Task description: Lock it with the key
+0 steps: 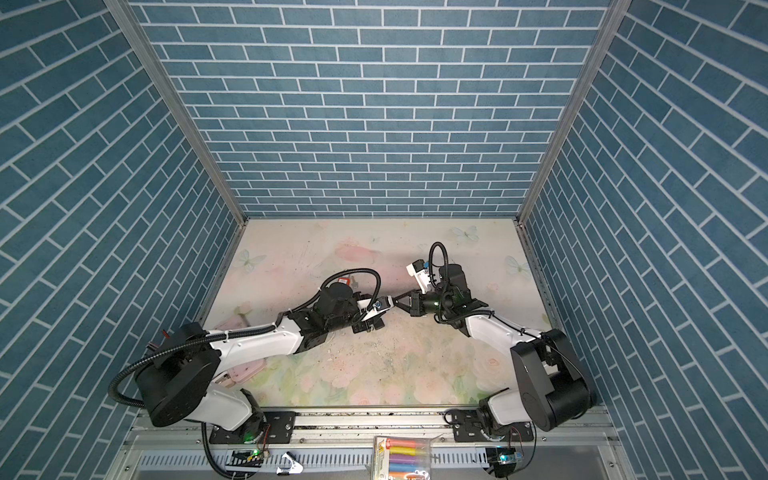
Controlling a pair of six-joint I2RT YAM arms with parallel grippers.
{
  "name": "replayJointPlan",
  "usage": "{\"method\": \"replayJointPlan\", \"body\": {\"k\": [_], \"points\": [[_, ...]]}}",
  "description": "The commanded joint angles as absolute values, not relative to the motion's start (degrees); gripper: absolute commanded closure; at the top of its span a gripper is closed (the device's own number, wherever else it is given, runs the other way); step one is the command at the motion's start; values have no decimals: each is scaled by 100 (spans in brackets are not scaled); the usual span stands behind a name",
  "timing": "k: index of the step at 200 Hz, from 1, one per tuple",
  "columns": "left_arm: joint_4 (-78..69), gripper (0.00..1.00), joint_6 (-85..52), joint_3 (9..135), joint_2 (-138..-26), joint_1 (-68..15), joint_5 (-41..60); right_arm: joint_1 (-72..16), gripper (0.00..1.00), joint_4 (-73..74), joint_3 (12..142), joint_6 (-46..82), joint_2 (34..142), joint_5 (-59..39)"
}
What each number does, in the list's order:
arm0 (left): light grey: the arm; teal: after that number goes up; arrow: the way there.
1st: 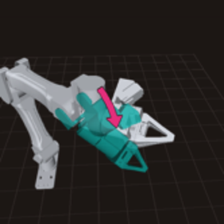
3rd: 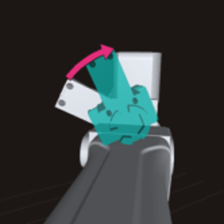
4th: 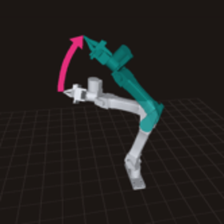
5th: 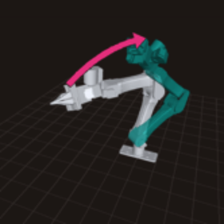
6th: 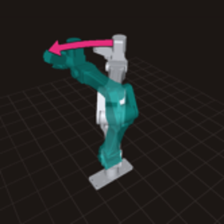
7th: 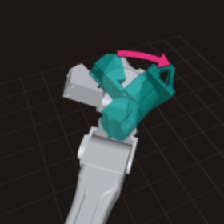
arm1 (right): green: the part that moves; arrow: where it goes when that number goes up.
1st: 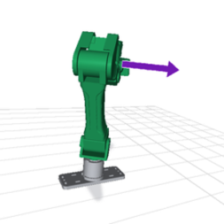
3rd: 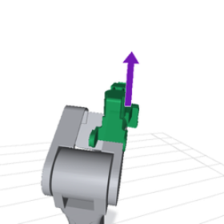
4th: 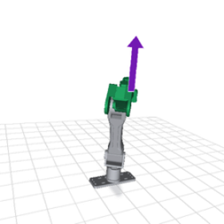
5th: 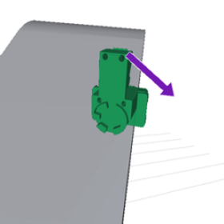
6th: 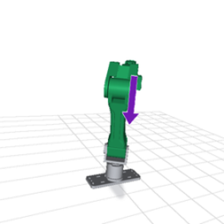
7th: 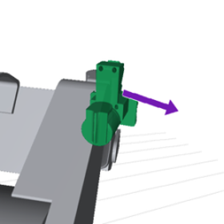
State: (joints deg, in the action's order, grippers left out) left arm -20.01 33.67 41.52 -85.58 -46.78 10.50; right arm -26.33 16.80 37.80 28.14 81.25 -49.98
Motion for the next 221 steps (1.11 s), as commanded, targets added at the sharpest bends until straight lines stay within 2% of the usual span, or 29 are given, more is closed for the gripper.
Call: {"method": "replayJointPlan", "body": {"k": [1, 109, 221], "points": [[-3997, 100, 3283, 4792, -8402, -4811, 1578, -3099, 100, 1234, 3720, 2682, 8400, -5692], [-3971, 100, 3087, 5564, -8233, -5014, 1855, -3278, 100, 1317, 3639, 2608, 8892, -5639], [-4543, 100, 2890, 5692, -8235, -5063, 1663, -3670, 100, 1963, 3540, 3005, 9374, -5636]]}}
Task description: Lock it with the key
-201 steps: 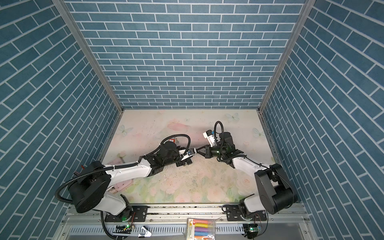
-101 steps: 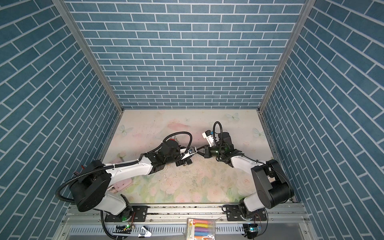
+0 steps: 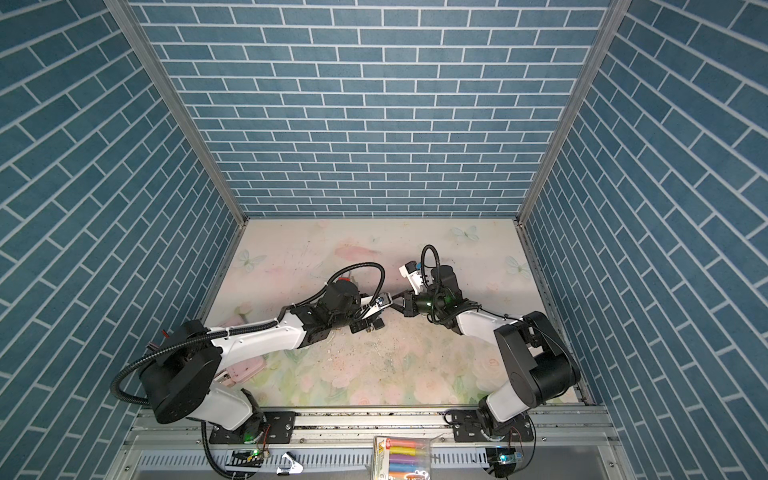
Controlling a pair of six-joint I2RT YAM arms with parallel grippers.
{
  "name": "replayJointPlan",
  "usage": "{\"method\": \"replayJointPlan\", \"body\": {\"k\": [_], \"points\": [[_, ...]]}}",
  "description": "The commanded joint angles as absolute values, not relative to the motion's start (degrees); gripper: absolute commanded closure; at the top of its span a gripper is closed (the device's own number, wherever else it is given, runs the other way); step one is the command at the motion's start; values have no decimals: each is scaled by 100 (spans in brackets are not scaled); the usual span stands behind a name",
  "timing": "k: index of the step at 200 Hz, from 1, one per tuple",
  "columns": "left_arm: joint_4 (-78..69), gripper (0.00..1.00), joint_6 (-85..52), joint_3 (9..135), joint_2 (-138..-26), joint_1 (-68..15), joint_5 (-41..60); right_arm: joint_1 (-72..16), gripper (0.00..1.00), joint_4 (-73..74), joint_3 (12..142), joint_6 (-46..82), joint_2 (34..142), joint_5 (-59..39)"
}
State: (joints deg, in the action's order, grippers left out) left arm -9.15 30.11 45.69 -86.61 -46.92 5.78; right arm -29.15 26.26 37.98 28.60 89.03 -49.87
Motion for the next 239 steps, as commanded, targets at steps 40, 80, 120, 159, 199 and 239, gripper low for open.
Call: {"method": "replayJointPlan", "body": {"k": [40, 80, 120, 159, 199, 239], "points": [[-4623, 100, 3004, 5805, -8200, -5057, 1613, -3699, 100, 2052, 3497, 3031, 9559, -5652], [-4815, 100, 2865, 5828, -8207, -5056, 1651, -3700, 100, 2182, 3487, 3057, 9722, -5695], [-5264, 100, 2678, 5747, -8361, -5058, 1676, -3700, 100, 2438, 3421, 3145, 9929, -5782], [-5361, 100, 2662, 5783, -8385, -5050, 1696, -3709, 100, 2658, 3318, 3262, 10011, -5795], [-5215, 100, 2757, 5606, -8393, -5032, 1636, -3663, 100, 2606, 3314, 3259, 9768, -5634], [-4780, 100, 3327, 5196, -8269, -5133, 880, -3315, 100, 3025, 3082, 3638, 9275, -5556]]}}
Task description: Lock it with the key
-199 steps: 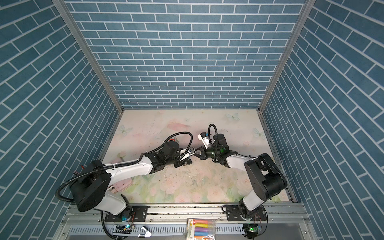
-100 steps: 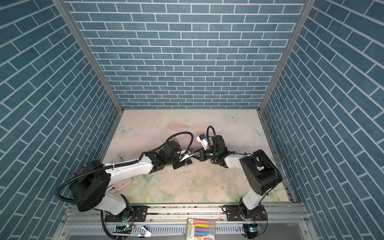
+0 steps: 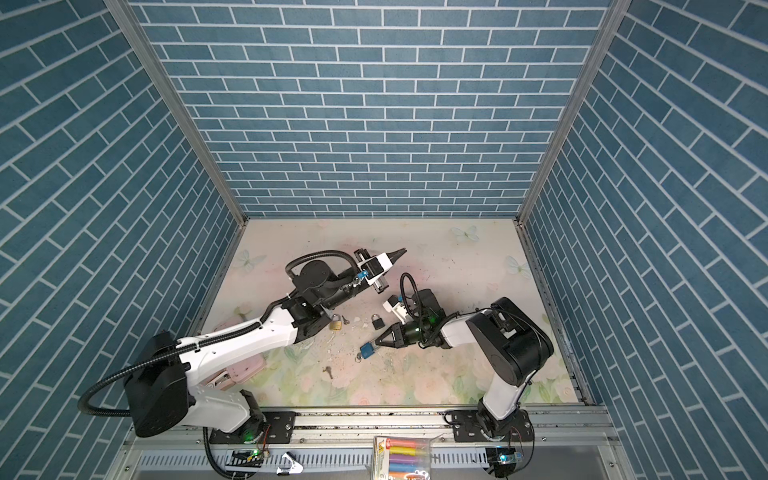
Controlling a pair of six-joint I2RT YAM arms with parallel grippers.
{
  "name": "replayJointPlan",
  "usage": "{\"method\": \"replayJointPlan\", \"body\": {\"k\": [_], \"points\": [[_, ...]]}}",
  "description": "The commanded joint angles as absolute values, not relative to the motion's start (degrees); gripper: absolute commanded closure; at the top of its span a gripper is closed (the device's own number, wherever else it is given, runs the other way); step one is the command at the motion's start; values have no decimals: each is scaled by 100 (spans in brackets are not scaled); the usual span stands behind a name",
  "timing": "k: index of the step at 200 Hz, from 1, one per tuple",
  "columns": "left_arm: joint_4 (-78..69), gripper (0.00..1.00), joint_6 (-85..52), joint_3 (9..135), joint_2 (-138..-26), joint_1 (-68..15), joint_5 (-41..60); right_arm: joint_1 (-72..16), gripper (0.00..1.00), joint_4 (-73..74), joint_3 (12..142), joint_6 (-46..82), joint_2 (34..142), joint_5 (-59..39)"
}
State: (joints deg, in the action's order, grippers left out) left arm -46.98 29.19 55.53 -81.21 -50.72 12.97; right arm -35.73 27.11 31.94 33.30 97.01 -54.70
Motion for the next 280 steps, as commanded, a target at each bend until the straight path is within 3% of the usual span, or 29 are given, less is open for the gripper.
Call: {"method": "replayJointPlan", "body": {"k": [1, 13, 21, 32, 42, 54, 66, 145, 209, 280], "points": [[-4772, 100, 3324, 5191, -8261, -5133, 849, -3301, 100, 3037, 3079, 3647, 9265, -5560], [-4698, 100, 3270, 5037, -8122, -5093, 623, -3179, 100, 3068, 3026, 3709, 9085, -5561], [-4630, 93, 3250, 4942, -8006, -5075, 524, -3133, 100, 3032, 3028, 3688, 8957, -5532], [-4595, 67, 3155, 4812, -7847, -5052, 324, -3058, 100, 2870, 3056, 3586, 8794, -5484], [-4530, 49, 3125, 4713, -7695, -5045, 118, -2981, 100, 2769, 3099, 3517, 8686, -5460], [-4426, 36, 3004, 4618, -7529, -5029, -180, -2891, 100, 2579, 3201, 3415, 8612, -5532], [-4172, 30, 2825, 4589, -7363, -5012, -530, -2819, 100, 2294, 3317, 3253, 8537, -5521], [-1137, 15, 451, 5194, -6748, -4676, -2728, -2482, 100, 722, 3834, 2807, 8103, -4955], [597, 13, -1767, 5410, -6680, -3248, -1535, -2481, 100, 440, 3720, 2726, 8216, -4853], [886, 13, -1965, 5297, -6662, -3121, -1274, -2483, 100, 566, 3041, 2786, 8125, -4797]]}}
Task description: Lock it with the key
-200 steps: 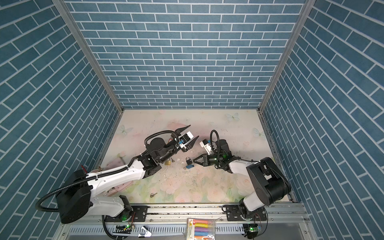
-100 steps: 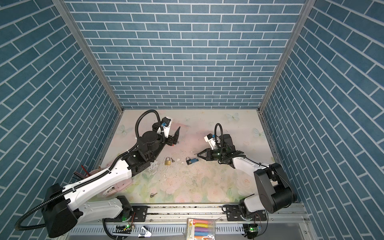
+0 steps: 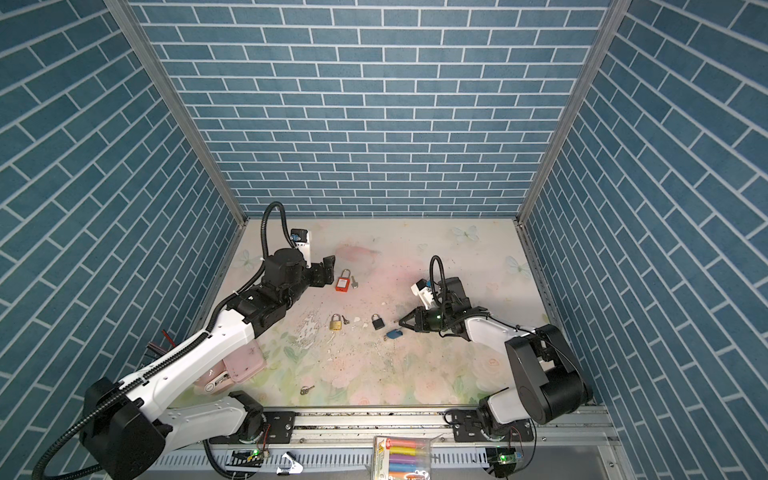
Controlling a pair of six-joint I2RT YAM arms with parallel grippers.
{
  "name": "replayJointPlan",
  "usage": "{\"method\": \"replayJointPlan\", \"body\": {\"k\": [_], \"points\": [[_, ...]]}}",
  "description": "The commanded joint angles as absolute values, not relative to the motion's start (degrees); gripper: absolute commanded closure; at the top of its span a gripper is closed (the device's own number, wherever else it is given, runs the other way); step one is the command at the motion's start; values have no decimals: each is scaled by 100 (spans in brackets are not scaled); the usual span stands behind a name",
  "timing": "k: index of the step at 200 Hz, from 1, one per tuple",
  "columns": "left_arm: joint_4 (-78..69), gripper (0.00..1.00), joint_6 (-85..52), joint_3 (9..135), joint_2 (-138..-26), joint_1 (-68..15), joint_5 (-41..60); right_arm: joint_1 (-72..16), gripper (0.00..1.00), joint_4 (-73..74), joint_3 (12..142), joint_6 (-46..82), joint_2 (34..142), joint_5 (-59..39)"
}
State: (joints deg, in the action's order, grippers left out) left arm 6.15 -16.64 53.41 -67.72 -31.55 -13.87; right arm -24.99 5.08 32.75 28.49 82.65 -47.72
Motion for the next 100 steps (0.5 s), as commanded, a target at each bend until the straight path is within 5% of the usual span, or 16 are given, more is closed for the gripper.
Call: {"method": "replayJointPlan", "body": {"k": [1, 45, 100], "points": [[896, 13, -1976, 5298, -6662, -3121, -1270, -2481, 100, 564, 3032, 2790, 8114, -4794], [1622, 13, -2818, 5188, -6705, -3115, -1370, -2493, 100, 492, 2680, 2962, 7972, -4660], [2884, 14, -4166, 5019, -6620, -3111, -1119, -2490, 87, 216, 2710, 2990, 8220, -4283]]}}
